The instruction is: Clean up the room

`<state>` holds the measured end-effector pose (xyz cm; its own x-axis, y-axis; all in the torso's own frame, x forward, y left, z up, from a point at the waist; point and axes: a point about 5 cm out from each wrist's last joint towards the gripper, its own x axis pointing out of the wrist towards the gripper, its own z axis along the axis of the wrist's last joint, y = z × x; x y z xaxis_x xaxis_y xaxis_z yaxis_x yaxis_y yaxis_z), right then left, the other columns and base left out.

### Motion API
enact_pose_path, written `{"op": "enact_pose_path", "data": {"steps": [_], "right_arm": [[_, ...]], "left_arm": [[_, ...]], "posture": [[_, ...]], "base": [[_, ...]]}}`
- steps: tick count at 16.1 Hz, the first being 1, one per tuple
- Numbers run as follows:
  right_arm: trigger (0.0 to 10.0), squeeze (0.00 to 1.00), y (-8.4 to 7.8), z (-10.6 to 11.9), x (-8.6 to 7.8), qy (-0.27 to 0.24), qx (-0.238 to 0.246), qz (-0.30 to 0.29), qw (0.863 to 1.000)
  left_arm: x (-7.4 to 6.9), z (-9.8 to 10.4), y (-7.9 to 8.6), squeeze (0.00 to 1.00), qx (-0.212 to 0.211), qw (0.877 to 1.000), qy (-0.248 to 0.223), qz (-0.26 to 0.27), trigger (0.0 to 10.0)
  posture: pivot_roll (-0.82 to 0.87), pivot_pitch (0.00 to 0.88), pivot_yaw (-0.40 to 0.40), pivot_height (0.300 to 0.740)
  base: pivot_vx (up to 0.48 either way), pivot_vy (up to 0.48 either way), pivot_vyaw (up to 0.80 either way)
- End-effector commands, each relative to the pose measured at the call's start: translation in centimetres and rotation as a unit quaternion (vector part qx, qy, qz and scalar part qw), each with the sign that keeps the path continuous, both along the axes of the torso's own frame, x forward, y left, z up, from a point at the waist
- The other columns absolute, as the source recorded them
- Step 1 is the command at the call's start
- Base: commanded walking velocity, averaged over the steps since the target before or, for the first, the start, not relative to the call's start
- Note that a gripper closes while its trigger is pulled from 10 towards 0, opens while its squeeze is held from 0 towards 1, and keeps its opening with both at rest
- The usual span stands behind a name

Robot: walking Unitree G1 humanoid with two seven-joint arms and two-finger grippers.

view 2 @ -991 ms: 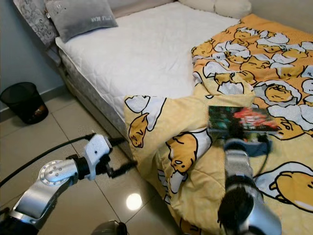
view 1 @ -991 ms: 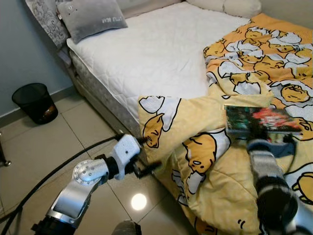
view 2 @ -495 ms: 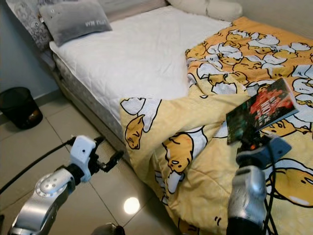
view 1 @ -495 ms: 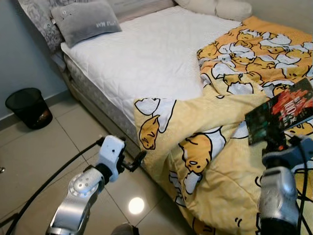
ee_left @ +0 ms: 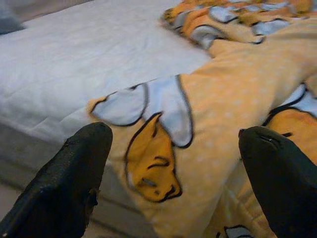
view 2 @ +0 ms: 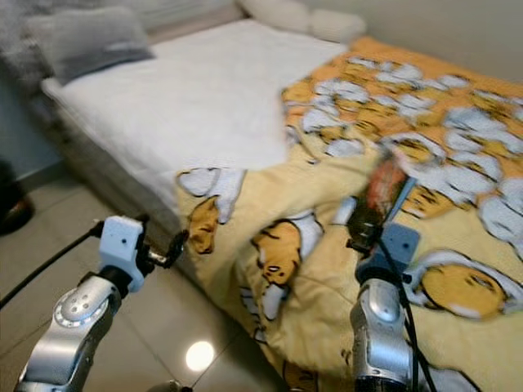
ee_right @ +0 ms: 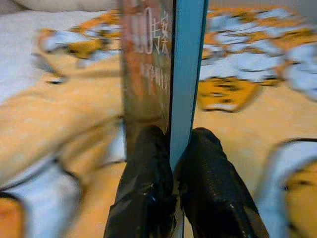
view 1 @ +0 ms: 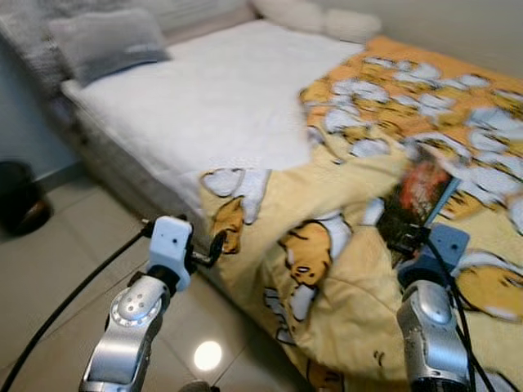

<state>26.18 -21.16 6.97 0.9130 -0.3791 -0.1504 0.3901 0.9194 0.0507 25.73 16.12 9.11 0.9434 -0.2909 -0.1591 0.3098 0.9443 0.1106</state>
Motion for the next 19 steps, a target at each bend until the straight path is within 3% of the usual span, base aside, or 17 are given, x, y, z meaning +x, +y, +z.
{"op": "enact_pose_path", "data": {"steps": [1, 3, 4, 9, 11, 13, 15, 19], "right_arm": [[10.0, 0.0, -0.5, 1.1, 0.4, -0.016, -0.003, -0.007, 1.0], [10.0, 0.0, 0.3, 1.6, 0.8, -0.024, -0.014, 0.01, 1.0], [10.0, 0.0, 0.8, 1.8, 1.1, -0.036, 0.029, 0.008, 0.999], [10.0, 0.0, 2.3, 3.4, 2.1, -0.08, -0.035, 0.051, 0.995], [10.0, 0.0, 2.7, 3.4, 2.2, -0.074, -0.016, 0.072, 0.995], [10.0, 0.0, 2.8, 3.4, 2.2, -0.069, -0.012, 0.077, 0.995], [10.0, 0.0, 4.0, 3.0, 2.6, -0.052, 0.001, 0.109, 0.993], [10.0, 0.0, 3.7, 3.0, 3.1, -0.045, 0.009, 0.098, 0.994]], "left_arm": [[0.4, 0.2, -0.2, 0.0, 0.013, 1.0, -0.001, -0.003, 10.0], [0.9, 0.7, -0.2, 0.0, 0.008, 1.0, -0.007, -0.001, 10.0], [1.1, 0.8, -0.3, 0.0, 0.013, 1.0, -0.01, -0.001, 10.0], [1.3, 0.8, -0.4, 0.0, 0.013, 1.0, -0.012, -0.004, 10.0], [1.3, 0.8, -0.4, 0.0, 0.011, 1.0, -0.01, -0.003, 10.0], [1.2, 0.7, -0.4, 0.0, 0.009, 1.0, -0.008, -0.001, 10.0], [1.6, 1.1, 0.0, 0.0, 0.011, 1.0, -0.01, 0.005, 10.0], [2.1, 1.4, 0.3, 0.0, 0.015, 1.0, -0.012, 0.008, 10.0]], "posture": [[0.04, 0.0, -0.036, 0.74], [0.04, 0.0, -0.028, 0.74], [0.03, 0.0, -0.019, 0.74], [0.02, 0.0, -0.009, 0.74], [0.02, 0.0, -0.009, 0.74], [0.03, 0.0, -0.009, 0.74], [0.03, 0.0, -0.009, 0.74], [0.03, 0.0, -0.006, 0.74]], "base": [[0.0, 0.0, -0.8], [0.0, 0.0, -0.8], [0.0, 0.0, -0.8], [0.0, 0.0, -0.8], [0.0, 0.0, -0.8], [0.0, 0.0, 0.0], [0.0, 0.272, 0.0], [0.0, 0.298, 0.0]]}}
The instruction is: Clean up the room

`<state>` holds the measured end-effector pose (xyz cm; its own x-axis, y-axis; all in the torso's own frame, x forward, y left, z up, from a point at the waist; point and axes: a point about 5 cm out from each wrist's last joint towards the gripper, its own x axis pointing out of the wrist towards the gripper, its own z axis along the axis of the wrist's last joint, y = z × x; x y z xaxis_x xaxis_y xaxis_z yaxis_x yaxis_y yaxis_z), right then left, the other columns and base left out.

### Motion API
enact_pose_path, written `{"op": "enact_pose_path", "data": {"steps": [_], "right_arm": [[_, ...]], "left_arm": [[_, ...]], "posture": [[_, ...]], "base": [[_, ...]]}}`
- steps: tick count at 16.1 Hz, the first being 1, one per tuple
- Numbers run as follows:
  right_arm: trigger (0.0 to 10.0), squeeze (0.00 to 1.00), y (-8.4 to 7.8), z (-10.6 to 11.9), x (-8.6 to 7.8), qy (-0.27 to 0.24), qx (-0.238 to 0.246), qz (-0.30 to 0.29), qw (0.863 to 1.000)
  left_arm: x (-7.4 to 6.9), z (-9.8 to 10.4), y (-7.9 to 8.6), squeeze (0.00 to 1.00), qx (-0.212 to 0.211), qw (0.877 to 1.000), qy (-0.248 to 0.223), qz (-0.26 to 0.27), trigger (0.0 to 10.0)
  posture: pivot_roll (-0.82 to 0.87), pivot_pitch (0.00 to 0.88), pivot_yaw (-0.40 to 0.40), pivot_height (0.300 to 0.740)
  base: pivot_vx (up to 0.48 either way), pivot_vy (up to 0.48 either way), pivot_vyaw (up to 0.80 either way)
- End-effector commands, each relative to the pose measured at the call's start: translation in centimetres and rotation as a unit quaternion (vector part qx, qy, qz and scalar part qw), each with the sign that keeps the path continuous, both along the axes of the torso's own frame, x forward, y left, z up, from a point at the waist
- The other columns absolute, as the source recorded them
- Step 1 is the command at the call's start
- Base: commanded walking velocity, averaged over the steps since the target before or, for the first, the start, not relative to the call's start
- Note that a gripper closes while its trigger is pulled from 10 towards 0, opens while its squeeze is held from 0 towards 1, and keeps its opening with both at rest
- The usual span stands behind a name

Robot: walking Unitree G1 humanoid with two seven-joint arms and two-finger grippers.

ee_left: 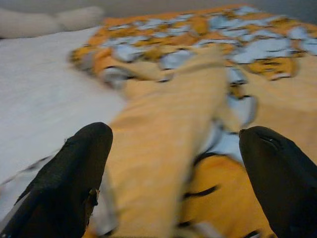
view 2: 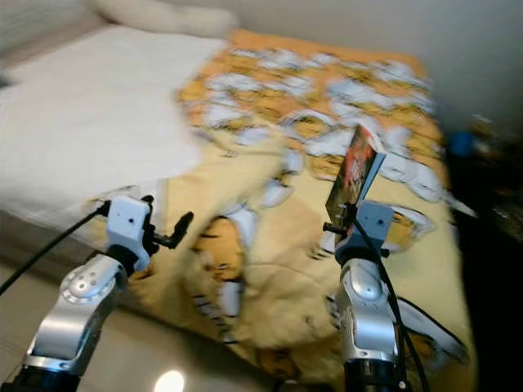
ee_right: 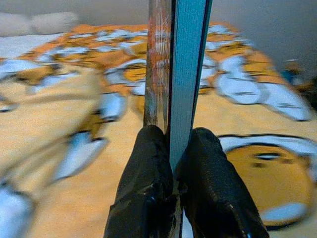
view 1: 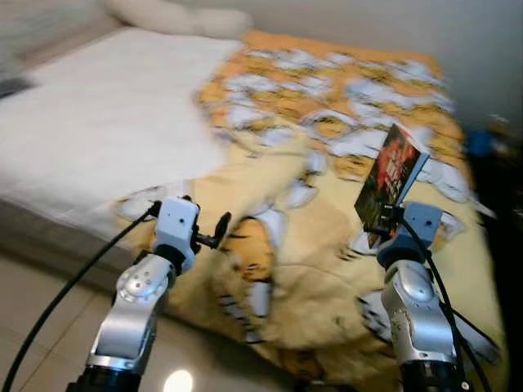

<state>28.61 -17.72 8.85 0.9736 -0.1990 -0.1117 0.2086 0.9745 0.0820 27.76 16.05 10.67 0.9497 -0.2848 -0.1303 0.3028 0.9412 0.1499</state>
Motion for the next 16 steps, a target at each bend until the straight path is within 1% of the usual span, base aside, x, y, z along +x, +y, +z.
{"op": "enact_pose_path", "data": {"steps": [1, 2, 4, 6, 9, 11, 13, 16], "right_arm": [[10.0, 0.0, 0.27, 1.08, 0.62, -0.02, 0.003, 0.006, 1.0], [10.0, 0.0, 0.48, 1.0, 0.68, -0.014, 0.005, 0.015, 1.0], [10.0, 0.0, 0.32, 0.78, 0.78, -0.005, 0.006, 0.011, 1.0], [10.0, 0.0, 0.2, 0.74, 0.81, -0.003, 0.009, 0.008, 1.0], [10.0, 0.0, 0.41, 0.52, 0.81, 0.008, 0.013, 0.011, 1.0], [10.0, 0.0, 0.14, 0.57, 0.9, 0.006, 0.013, 0.003, 1.0], [10.0, 0.0, 0.07, 0.69, 0.92, 0.005, 0.013, -0.001, 1.0], [10.0, 0.0, 0.27, 0.64, 1.01, 0.007, 0.014, 0.004, 1.0]], "left_arm": [[0.05, -0.19, 0.47, 0.0, 0.001, 1.0, 0.007, 0.008, 10.0], [0.28, 0.0, 0.68, 0.0, 0.003, 1.0, 0.005, 0.011, 10.0], [0.43, 0.03, 0.9, 0.0, 0.004, 1.0, 0.005, 0.015, 10.0], [0.39, -0.12, 0.9, 0.0, 0.005, 1.0, 0.007, 0.016, 10.0], [0.58, 0.05, 1.13, 0.0, 0.006, 1.0, 0.005, 0.019, 10.0], [0.61, 0.01, 1.16, 0.0, 0.007, 1.0, 0.006, 0.019, 10.0], [0.58, -0.01, 1.05, 0.0, 0.006, 1.0, 0.006, 0.018, 10.0], [0.72, 0.1, 1.1, 0.0, 0.006, 1.0, 0.005, 0.018, 10.0]], "posture": [[0.04, 0.0, -0.013, 0.74], [0.04, 0.0, -0.011, 0.74], [0.03, 0.0, -0.003, 0.74], [0.04, 0.0, -0.007, 0.74], [0.04, 0.0, -0.01, 0.74], [0.04, 0.0, -0.006, 0.74], [0.05, 0.0, -0.014, 0.74], [0.04, 0.0, -0.006, 0.74]], "base": [[0.0, 0.3, 0.0], [0.0, 0.322, 0.0], [0.0, 0.356, 0.0], [0.0, 0.36, -0.51], [0.0, 0.356, -0.56], [0.0, 0.356, -0.61], [0.0, 0.356, -0.65], [0.0, 0.355, -0.74]]}}
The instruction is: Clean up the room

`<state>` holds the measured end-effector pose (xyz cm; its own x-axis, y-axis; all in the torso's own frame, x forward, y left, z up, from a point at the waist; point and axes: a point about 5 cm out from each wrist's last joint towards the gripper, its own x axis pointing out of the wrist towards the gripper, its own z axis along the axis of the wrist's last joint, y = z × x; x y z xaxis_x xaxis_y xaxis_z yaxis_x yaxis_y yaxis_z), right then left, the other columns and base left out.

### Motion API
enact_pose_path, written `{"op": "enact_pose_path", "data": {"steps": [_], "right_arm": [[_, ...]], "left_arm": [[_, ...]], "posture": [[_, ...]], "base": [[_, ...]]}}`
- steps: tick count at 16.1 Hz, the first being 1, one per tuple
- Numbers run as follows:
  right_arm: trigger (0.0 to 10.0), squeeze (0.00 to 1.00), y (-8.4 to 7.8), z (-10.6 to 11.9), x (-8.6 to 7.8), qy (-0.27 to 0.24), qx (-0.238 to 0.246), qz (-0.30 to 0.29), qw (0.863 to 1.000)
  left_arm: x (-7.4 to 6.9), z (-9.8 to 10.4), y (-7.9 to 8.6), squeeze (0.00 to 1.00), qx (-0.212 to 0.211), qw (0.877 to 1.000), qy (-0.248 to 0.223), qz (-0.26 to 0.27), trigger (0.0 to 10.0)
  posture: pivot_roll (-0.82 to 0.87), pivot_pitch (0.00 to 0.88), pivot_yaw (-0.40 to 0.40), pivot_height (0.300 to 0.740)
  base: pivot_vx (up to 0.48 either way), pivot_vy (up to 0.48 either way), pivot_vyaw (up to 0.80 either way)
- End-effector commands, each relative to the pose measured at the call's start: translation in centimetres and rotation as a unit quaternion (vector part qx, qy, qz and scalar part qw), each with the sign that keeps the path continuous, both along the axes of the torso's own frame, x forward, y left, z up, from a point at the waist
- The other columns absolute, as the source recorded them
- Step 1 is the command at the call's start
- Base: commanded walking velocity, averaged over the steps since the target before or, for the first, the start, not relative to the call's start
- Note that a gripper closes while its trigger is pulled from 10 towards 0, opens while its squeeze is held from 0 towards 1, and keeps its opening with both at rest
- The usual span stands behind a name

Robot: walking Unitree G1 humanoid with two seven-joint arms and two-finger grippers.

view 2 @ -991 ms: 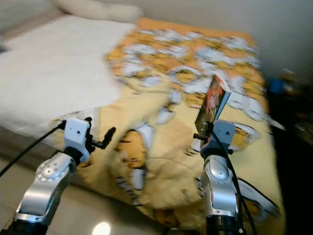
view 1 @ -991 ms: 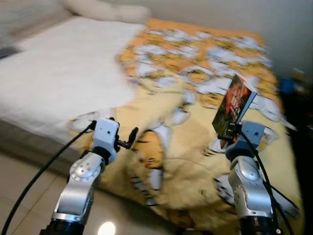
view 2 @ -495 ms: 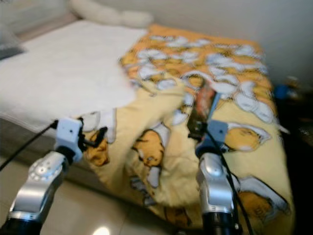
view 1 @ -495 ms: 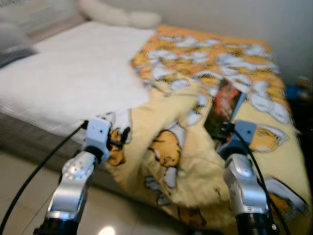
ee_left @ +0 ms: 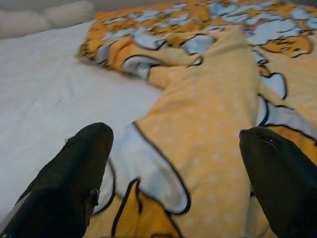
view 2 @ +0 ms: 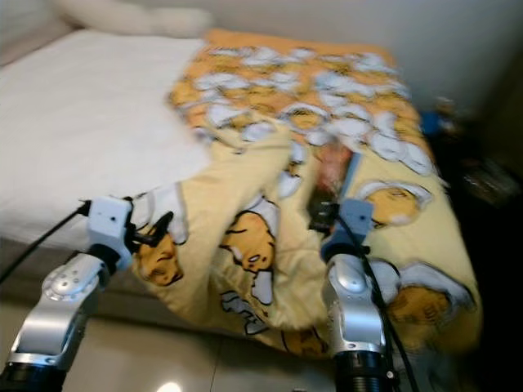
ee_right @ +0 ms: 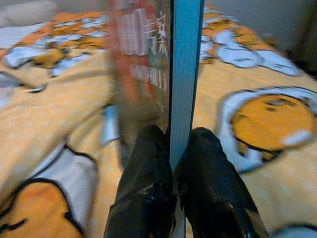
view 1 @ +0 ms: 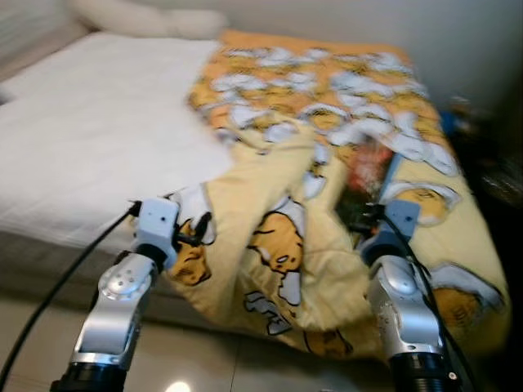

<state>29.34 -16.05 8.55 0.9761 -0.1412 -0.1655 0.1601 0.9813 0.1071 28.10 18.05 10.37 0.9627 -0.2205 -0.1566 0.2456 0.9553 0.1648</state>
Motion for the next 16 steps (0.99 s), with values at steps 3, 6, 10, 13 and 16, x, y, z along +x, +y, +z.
{"op": "enact_pose_path", "data": {"steps": [3, 6, 10, 13, 16], "right_arm": [[10.0, 0.0, -1.5, 1.0, 0.2, -0.02, -0.005, -0.026, 0.999], [10.0, 0.0, -1.2, 1.1, 0.3, -0.02, -0.005, -0.021, 1.0], [10.0, 0.0, -1.1, 1.5, 0.4, -0.029, -0.008, -0.017, 0.999], [10.0, 0.0, -0.7, 2.1, 0.8, -0.042, -0.01, -0.009, 0.999], [10.0, 0.0, -0.8, 2.9, 1.1, -0.056, -0.009, -0.011, 0.998]], "left_arm": [[0.3, 0.3, -0.9, 0.0, -0.006, 1.0, -0.006, -0.014, 10.0], [0.4, 0.6, -0.8, 0.0, -0.005, 1.0, -0.009, -0.012, 10.0], [0.5, 0.6, -0.8, 0.0, -0.007, 1.0, -0.01, -0.01, 10.0], [0.6, 0.8, -0.6, 0.0, -0.008, 1.0, -0.012, -0.008, 10.0], [0.7, 0.8, -0.8, 0.0, -0.009, 1.0, -0.015, -0.009, 10.0]], "posture": [[0.05, 0.0, -0.008, 0.74], [0.05, 0.0, -0.01, 0.74], [0.05, 0.0, -0.011, 0.74], [0.05, 0.0, -0.009, 0.74], [0.05, 0.0, -0.014, 0.74]], "base": [[0.0, 0.358, -0.27], [0.0, 0.366, -0.27], [0.0, 0.381, -0.37], [0.0, 0.405, 0.0], [0.0, 0.421, 0.0]]}}
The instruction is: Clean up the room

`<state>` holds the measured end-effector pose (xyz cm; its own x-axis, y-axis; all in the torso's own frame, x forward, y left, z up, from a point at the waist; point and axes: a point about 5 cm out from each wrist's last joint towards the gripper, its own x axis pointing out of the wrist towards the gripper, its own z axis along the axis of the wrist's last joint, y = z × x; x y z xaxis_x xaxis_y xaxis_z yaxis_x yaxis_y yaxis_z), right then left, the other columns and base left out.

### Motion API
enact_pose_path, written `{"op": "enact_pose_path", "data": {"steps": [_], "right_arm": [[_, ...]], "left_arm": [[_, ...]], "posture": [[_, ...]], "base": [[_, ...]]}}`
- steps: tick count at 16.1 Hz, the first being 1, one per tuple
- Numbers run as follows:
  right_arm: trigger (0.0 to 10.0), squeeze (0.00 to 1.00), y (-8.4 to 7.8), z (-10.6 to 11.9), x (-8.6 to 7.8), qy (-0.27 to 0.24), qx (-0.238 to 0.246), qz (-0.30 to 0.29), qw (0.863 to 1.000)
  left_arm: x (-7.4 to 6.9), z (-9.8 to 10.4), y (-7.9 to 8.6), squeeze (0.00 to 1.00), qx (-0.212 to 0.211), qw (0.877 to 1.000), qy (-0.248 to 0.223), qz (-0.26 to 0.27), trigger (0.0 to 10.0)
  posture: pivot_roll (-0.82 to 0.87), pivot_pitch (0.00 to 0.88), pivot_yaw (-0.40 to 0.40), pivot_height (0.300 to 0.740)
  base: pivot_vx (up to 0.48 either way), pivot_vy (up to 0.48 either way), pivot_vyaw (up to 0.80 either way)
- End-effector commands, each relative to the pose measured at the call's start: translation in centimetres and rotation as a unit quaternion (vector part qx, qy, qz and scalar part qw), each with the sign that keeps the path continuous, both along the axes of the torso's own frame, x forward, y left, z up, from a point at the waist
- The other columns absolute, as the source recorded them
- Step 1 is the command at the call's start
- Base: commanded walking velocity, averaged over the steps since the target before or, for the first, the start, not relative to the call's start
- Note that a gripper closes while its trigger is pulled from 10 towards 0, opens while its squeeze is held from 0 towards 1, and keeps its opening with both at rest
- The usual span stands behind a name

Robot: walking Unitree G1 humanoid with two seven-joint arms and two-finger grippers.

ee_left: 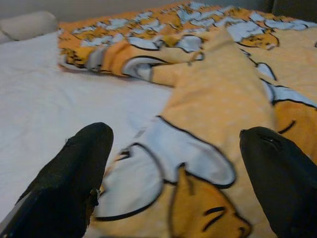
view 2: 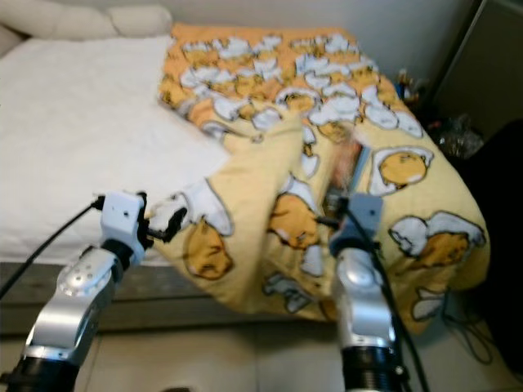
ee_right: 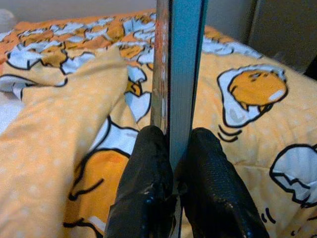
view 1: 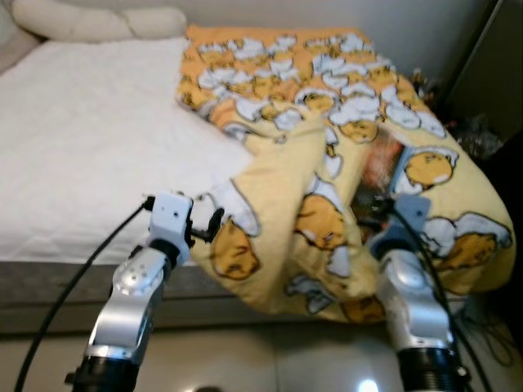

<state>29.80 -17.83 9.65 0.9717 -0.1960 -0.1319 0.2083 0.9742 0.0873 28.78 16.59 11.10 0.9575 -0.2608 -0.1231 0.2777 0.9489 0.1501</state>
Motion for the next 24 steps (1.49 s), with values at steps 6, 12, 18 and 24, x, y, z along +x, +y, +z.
{"op": "enact_pose_path", "data": {"steps": [6, 12, 18, 24], "right_arm": [[10.0, 0.0, 1.1, 2.7, 1.1, -0.057, 0.0, 0.015, 0.998], [10.0, 0.0, 1.5, 3.2, 1.4, -0.069, -0.005, 0.025, 0.997], [10.0, 0.0, 1.8, 3.0, 1.4, -0.067, -0.003, 0.034, 0.997], [10.0, 0.0, 2.3, 3.2, 1.6, -0.07, -0.001, 0.044, 0.997]], "left_arm": [[0.3, 0.3, 0.8, 0.0, 0.002, 1.0, -0.003, 0.009, 10.0], [0.3, 0.2, 0.7, 0.0, 0.001, 1.0, -0.002, 0.006, 10.0], [0.3, 0.1, 0.6, 0.0, 0.0, 1.0, -0.002, 0.003, 10.0], [0.6, 0.3, 0.7, 0.0, 0.0, 1.0, -0.005, 0.002, 10.0]], "posture": [[0.06, 0.0, -0.009, 0.74], [0.05, 0.0, 0.001, 0.74], [0.05, 0.0, -0.004, 0.74], [0.06, 0.0, -0.006, 0.74]], "base": [[0.0, 0.427, 0.0], [0.0, 0.428, 0.0], [0.0, 0.426, 0.0], [0.0, 0.429, 0.0]]}}
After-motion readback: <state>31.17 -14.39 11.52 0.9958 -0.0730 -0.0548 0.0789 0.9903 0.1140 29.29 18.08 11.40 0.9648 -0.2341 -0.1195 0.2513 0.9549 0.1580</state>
